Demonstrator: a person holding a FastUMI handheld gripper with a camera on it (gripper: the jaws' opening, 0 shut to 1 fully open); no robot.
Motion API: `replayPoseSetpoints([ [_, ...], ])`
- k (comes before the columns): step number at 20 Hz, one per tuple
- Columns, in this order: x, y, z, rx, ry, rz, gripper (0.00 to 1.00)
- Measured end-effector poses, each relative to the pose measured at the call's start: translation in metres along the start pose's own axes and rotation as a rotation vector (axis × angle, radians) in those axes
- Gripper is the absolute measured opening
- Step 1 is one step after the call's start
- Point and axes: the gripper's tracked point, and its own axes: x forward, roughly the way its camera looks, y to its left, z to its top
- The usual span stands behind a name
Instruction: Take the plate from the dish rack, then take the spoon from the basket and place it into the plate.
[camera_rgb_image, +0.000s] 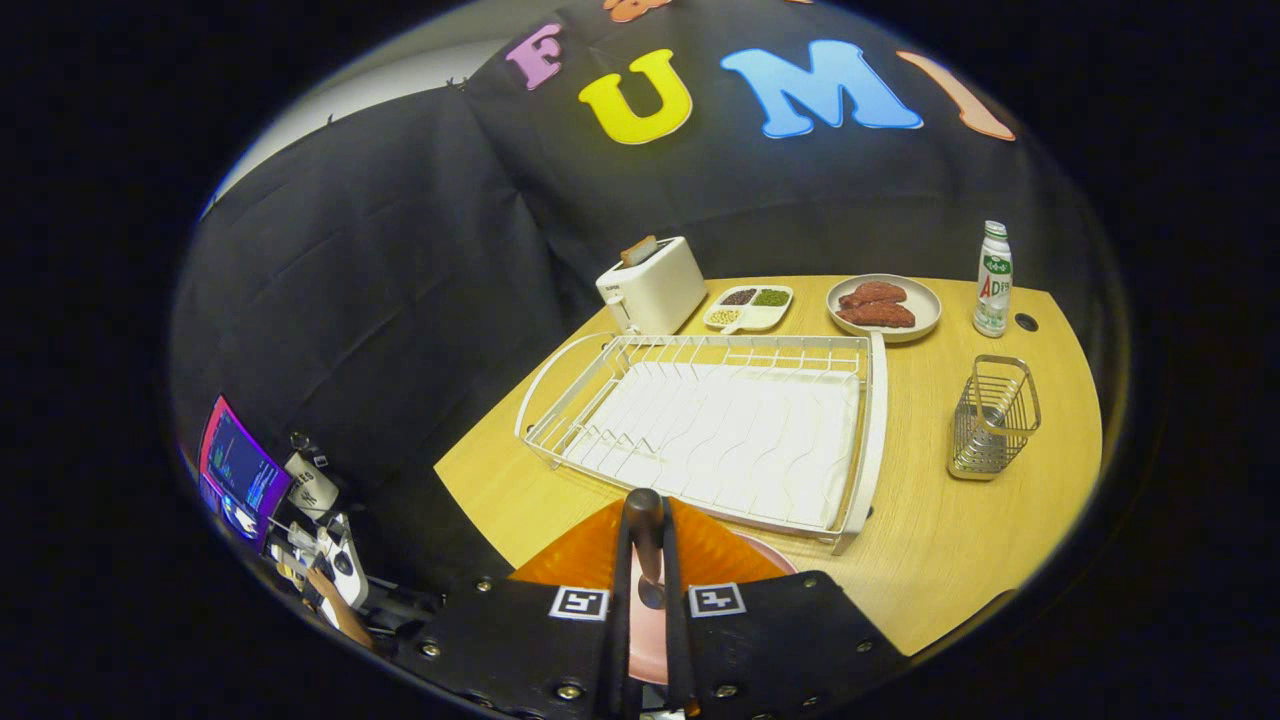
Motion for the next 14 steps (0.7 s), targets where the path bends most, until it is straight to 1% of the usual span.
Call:
replayPoseSetpoints([
  [2, 0.004, 0.009, -0.007, -0.057, -0.005, -0.002, 0.15],
  [9, 0.016, 0.020, -0.040, -0.153, 0.024, 0.016, 0.15],
  [14, 0.007, 0.017, -0.044, -0.137, 0.014, 0.009, 0.15],
])
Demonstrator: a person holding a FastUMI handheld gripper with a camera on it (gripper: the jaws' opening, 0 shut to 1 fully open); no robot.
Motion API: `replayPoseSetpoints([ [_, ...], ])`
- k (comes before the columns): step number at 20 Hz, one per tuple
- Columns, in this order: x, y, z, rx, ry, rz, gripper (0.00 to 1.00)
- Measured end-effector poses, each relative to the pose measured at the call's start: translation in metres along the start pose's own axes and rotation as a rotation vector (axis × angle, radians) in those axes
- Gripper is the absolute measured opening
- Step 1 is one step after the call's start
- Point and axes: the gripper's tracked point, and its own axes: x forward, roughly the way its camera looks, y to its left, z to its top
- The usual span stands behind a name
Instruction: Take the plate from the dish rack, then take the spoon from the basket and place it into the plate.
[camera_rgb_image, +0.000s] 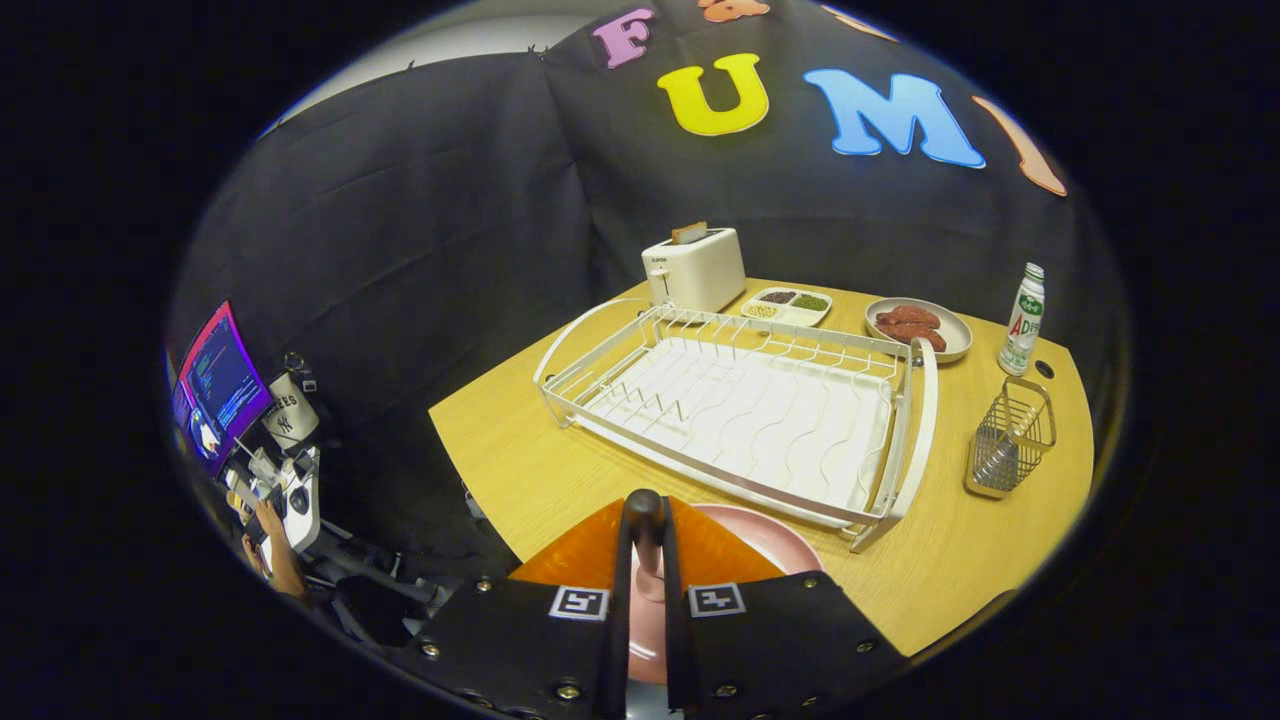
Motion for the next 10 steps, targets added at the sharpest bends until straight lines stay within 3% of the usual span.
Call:
replayPoseSetpoints([
  [4, -0.010, -0.002, -0.002, 0.004, -0.005, -0.006, 0.20],
  [5, -0.014, 0.000, -0.003, 0.008, -0.004, 0.003, 0.27],
  [7, -0.019, -0.003, -0.006, -0.001, -0.006, -0.001, 0.46],
  [10, -0.024, -0.007, -0.016, 0.008, 0.003, -0.011, 0.86],
])
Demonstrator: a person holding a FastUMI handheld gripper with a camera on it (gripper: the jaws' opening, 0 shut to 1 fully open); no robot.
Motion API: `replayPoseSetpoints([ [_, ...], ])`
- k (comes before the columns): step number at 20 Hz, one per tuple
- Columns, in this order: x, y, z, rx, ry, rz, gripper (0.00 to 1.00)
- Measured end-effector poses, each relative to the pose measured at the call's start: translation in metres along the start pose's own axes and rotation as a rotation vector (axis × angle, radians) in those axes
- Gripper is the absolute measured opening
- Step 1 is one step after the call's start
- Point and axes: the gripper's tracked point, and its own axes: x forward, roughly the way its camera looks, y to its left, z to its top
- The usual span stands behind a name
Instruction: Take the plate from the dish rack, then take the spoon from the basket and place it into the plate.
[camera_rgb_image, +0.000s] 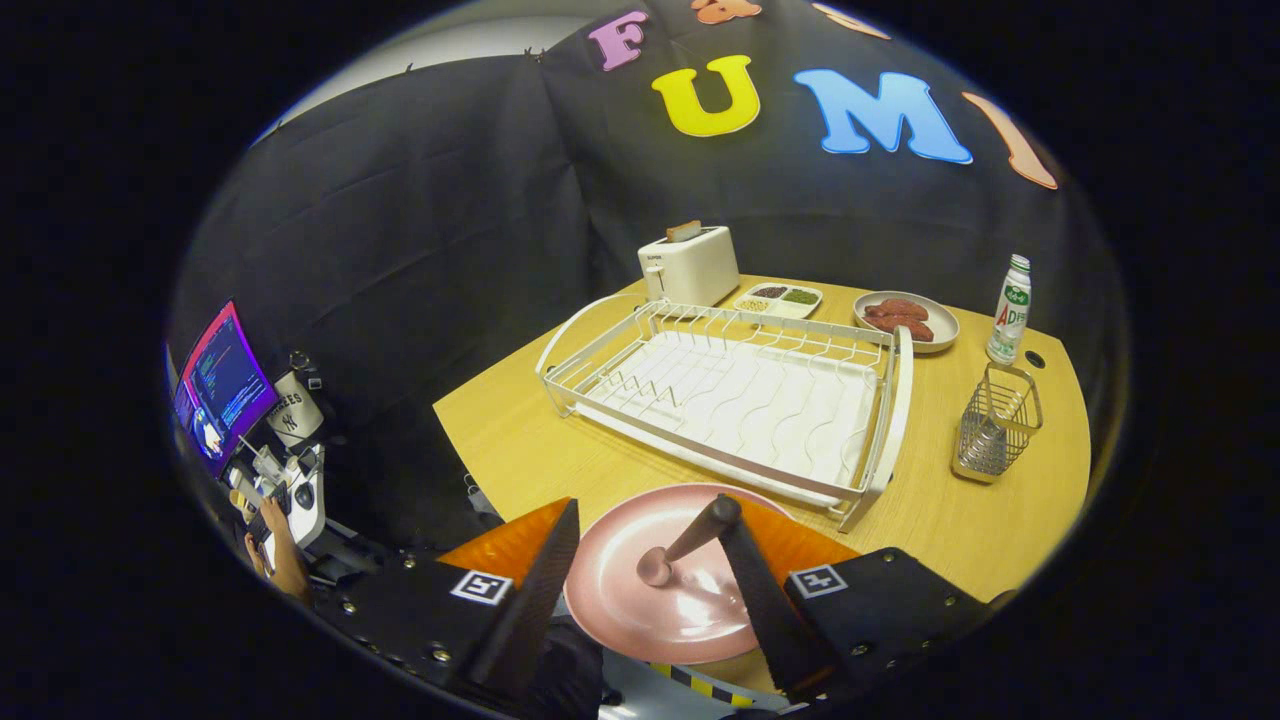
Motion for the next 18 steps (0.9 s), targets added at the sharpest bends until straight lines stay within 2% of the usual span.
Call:
replayPoseSetpoints([
  [1, -0.004, -0.003, 0.001, 0.009, -0.008, -0.010, 0.98],
  [2, -0.005, -0.007, 0.005, 0.018, -0.026, -0.024, 1.00],
  [6, -0.015, -0.024, 0.019, 0.016, -0.091, -0.083, 0.99],
  [12, -0.028, -0.044, 0.028, 0.051, -0.134, -0.128, 0.99],
  [18, -0.067, -0.092, 0.055, 0.067, -0.238, -0.265, 0.99],
])
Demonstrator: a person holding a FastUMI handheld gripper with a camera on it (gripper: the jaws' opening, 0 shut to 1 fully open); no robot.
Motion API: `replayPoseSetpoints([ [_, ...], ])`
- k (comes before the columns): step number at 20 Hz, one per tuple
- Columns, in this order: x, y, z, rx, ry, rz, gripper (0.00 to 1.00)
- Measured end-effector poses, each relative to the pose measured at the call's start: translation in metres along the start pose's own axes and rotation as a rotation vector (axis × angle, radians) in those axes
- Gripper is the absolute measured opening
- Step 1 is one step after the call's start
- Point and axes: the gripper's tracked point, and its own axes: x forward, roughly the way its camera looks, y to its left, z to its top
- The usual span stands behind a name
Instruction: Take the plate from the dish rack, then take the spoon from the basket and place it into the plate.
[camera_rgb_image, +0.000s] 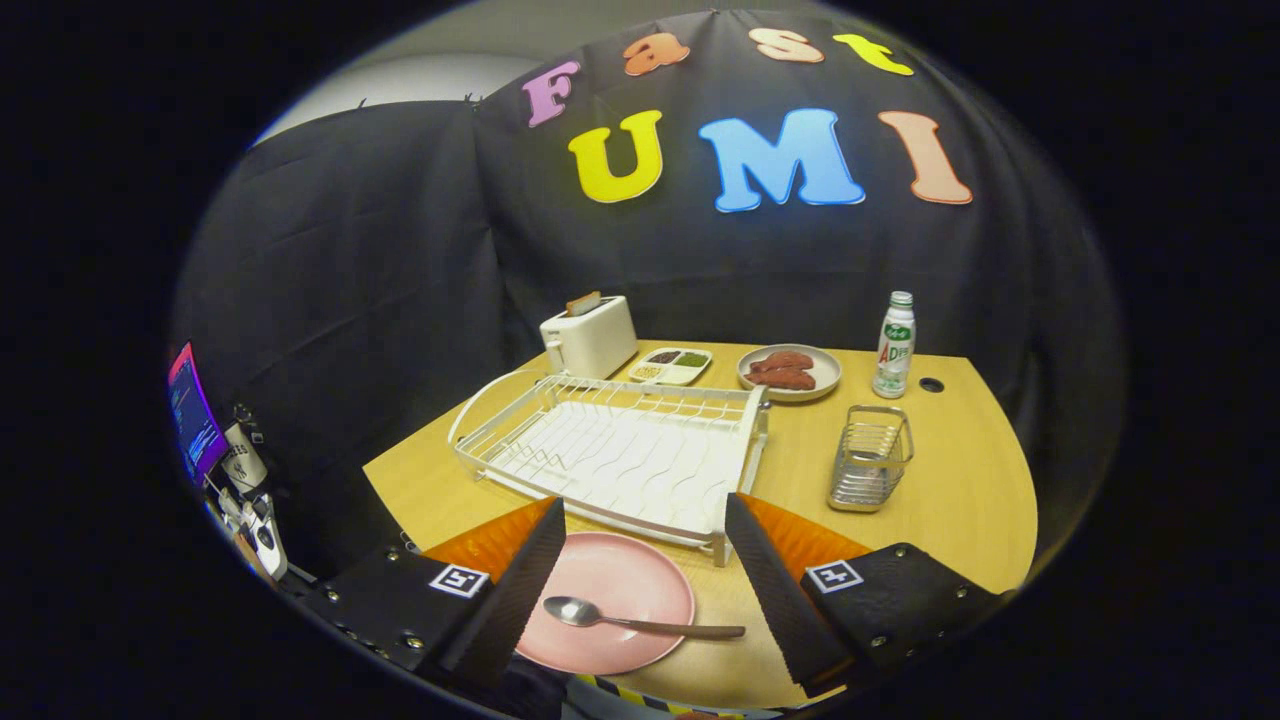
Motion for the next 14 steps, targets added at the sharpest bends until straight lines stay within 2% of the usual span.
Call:
replayPoseSetpoints([
  [9, -0.058, -0.107, 0.073, -0.039, -0.259, -0.284, 0.99],
  [14, -0.077, -0.166, 0.086, -0.046, -0.373, -0.397, 0.99],
])
